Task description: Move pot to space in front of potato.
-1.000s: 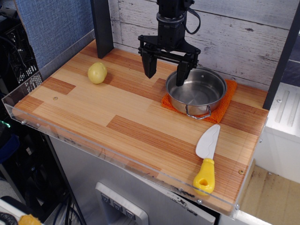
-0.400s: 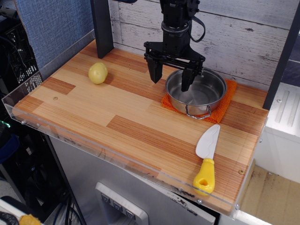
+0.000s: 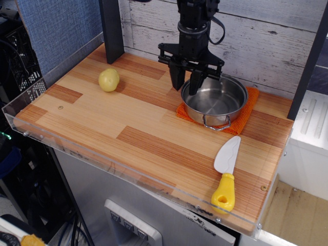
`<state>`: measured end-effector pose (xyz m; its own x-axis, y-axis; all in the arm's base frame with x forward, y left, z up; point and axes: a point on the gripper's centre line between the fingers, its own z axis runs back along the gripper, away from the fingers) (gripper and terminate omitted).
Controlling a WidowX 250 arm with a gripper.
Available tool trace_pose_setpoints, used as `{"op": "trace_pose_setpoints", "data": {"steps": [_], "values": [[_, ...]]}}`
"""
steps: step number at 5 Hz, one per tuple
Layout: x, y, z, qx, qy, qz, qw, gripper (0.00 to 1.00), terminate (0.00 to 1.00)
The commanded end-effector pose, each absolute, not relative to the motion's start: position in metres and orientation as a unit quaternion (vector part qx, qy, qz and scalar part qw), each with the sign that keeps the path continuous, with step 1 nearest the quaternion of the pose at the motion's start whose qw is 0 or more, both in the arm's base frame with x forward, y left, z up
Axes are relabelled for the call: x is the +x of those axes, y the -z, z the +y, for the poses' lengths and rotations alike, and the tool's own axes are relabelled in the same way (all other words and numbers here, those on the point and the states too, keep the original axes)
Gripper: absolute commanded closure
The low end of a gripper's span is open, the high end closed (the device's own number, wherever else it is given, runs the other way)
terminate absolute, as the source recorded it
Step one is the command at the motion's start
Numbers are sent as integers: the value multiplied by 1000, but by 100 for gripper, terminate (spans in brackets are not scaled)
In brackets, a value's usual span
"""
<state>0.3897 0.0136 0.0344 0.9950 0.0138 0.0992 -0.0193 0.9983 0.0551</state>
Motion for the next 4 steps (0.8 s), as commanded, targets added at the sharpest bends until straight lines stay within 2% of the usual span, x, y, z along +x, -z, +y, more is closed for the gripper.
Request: {"op": "trace_pose_setpoints", "data": {"steps": [1,2,3,4], "values": [[397,-45,16,24,-4,-59,998,100,0],[396,-44,16,21,-2,-53,998,100,0],[394,-58,13,-5,8,-57,998,100,0],[396,-83,12,-43,27,-69,996,100,0]]}}
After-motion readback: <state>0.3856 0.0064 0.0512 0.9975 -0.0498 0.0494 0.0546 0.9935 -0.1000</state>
